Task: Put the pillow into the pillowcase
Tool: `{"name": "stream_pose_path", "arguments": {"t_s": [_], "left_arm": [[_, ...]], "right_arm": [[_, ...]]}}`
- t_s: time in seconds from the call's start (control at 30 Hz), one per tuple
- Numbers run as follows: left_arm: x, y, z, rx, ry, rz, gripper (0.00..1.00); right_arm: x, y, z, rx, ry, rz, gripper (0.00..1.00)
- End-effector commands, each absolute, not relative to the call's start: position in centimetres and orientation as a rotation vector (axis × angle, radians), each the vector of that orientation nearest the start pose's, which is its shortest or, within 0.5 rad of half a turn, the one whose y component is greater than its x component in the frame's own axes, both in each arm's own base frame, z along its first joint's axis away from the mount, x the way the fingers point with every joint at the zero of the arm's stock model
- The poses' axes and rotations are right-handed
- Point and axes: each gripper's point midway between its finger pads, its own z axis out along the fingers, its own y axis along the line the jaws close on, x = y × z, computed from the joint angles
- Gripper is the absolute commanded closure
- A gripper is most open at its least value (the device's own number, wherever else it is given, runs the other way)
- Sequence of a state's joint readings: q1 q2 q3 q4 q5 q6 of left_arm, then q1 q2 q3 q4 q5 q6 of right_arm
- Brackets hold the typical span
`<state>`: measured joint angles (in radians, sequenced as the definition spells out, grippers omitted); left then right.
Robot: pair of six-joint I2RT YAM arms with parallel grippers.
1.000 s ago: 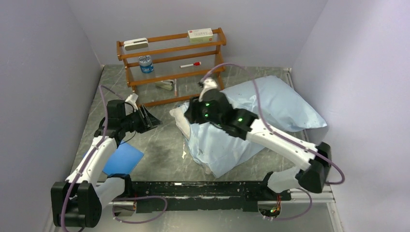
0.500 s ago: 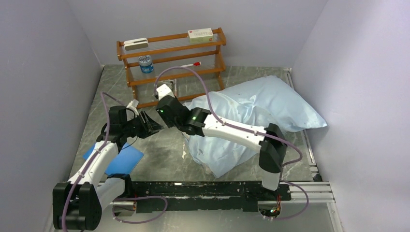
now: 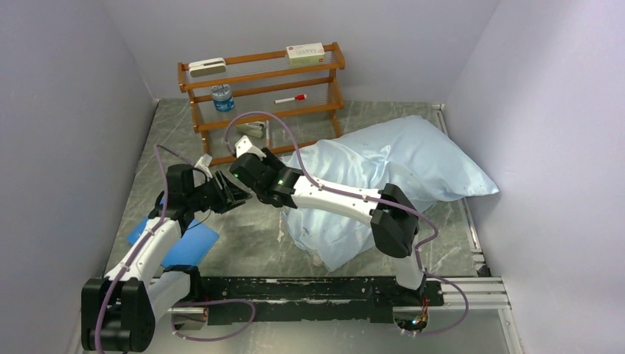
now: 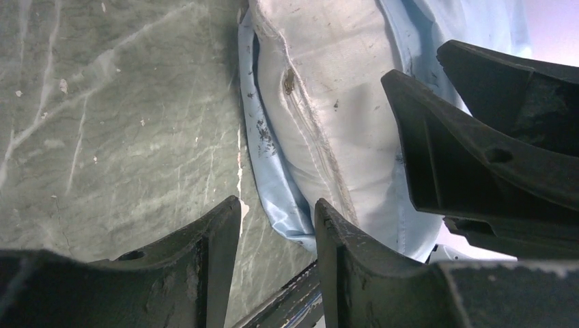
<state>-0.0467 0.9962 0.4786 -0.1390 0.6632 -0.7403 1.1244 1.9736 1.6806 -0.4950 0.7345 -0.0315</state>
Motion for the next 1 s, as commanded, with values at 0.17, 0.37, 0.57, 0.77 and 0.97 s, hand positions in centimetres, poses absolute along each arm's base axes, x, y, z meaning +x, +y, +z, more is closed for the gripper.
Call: {"name": "stream_pose_path", "arguments": {"t_s": [0.17,0.37,0.57,0.77,0.97], "left_arm": [[24.5,-14.4,13.5,-0.377,2.205,-1.199,0.51],[24.7,-14.3,13.8,-0.366,2.216,-1.188,0.51],[24.9,-14.4,14.1,-0.366,2.205,-1.197,0.51],[25.2,-14.4,14.0,-0.381,2.183,-1.199,0.51],[25.8,-13.9,13.0,-0.459,2.143,-1.183,0.54]], "right_arm": [[32.2,36.5,15.2,-0.86,1.957,-0.387,0.52],[32.5,36.7,14.6,-0.87,1.964,-0.376,0.58],[33.3,36.3,15.0,-0.853,1.95,-0.417,0.83],[33.2,36.9,16.5,-0.848,1.939,-0.353,1.0],[30.0,42.3,19.1,-0.935,1.956,0.125,1.0]]}}
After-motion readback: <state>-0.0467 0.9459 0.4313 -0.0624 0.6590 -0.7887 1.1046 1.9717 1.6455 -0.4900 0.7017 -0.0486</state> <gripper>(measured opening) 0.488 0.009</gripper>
